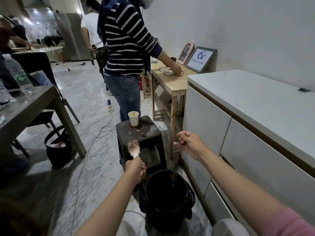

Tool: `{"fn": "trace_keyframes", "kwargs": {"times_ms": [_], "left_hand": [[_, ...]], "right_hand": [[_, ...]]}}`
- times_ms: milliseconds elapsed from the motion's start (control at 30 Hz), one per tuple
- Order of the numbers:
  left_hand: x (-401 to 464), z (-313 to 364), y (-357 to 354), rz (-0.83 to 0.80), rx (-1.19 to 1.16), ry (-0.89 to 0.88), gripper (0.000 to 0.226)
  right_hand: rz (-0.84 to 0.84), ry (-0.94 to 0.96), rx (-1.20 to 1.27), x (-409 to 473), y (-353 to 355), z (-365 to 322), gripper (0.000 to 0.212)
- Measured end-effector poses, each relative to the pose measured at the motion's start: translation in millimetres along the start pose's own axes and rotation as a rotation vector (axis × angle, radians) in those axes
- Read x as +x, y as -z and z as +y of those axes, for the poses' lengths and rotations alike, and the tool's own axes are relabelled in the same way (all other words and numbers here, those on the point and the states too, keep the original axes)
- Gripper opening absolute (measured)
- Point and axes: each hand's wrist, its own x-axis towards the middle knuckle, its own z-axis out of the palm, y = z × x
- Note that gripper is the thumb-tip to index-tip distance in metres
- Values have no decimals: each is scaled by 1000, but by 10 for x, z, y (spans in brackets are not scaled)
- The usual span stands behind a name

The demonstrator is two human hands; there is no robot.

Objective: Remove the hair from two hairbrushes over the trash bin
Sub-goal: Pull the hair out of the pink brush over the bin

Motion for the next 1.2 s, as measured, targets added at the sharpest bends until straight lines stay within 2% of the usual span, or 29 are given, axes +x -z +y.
{"fn": "trace_keyframes", "kwargs": {"times_ms": [100,367,500,633,767,967,1200], "left_hand": [[53,7,74,66,-19,-14,24],[34,9,82,116,54,-81,23],[-20,11,50,87,102,-90,25],[-107,12,9,71,137,-94,29],[-202,-9,-23,25,157,-100,27],[-299,-45,-96,-42,180,-82,27],[-331,-171,-226,-73,222,-87,33]], "right_hand": [[69,38,-96,-24,60,-93,20],[170,57,-865,101,62,19,6],[170,18,-1070,161,4,112,13],[147,-43,-1134,172,-39,186,18],[73,-135,-1158,163,-25,216,34],[88,-66,-1119,172,28,198,42],[131,71,-988,135,-116,191,29]]}}
